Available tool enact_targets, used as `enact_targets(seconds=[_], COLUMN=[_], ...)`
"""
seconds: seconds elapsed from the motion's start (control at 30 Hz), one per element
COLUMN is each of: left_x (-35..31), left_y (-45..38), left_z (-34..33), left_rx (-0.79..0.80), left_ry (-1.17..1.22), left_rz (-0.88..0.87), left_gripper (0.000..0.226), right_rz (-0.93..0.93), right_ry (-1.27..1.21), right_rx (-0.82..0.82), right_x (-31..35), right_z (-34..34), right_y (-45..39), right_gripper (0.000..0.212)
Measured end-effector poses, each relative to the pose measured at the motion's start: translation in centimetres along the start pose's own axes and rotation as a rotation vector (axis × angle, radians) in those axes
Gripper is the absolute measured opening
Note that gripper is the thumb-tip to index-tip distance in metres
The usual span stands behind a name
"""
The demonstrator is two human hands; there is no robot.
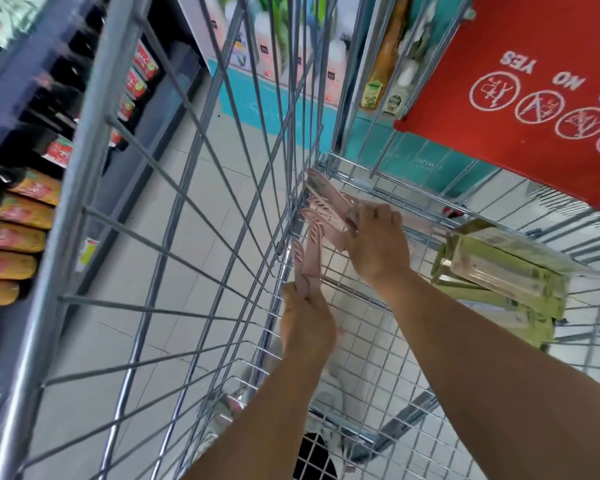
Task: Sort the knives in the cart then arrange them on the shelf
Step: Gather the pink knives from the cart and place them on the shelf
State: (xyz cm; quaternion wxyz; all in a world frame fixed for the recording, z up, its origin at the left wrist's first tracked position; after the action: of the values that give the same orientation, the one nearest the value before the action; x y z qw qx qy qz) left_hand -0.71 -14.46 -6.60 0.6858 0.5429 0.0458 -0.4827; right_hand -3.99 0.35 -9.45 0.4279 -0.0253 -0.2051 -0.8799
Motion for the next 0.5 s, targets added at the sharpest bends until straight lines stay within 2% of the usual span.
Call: enact_targets(seconds=[0.13,0.2,0.27,0.3,0.37,0.5], left_x=[-0.5,-1.1,-1.0,-1.0,-0.7,-1.1], left_y=[0.1,0.4,0.5,0.6,0.9,3.2], left_z=[1.2,1.6,1.4,1.2,1.3,2.3], left_rx=[-0.083,-0.076,0.006,0.054,0.038,-0.049], left_ry=[-0.016,-0.076,-0.151,-0.217,-0.282,-0.152], left_rz=[-0.014,-0.031,-0.011,0.001,-0.011,-0.083], left_gripper=[0.007,0.005,0.021,0.029,0.036,0.03], right_rz=[0.071,0.054,0.021,-0.008,-0.067,-0.277], right_ry=[0.122,0.146,0.131,0.107,0.043,-0.212], right_rx=[0.007,0.011,0.017,0.033,0.08,0.142], right_x=[0.2,0.1,0.0,0.0,-0.2,-0.5], right_z=[0.5,0.8,1.1,1.4,1.8,3.1], right_y=[0.4,0.9,1.7,2.3,3.5,7.9], right_gripper=[0.038,0.039,0.035,0.034,0.035,0.023])
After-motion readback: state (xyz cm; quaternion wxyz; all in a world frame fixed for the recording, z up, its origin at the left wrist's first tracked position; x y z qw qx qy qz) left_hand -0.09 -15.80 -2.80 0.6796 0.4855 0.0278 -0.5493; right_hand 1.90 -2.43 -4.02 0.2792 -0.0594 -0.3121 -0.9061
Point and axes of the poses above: each hand's wrist, its own y-axis away from the middle knuckle, its own z-axis out of the back of the hand, x = y × z, the point moved 3 cm from there along -y, towards the middle knuckle, and after that the axes turned 3 degrees about -z, right-handed, at the moved point
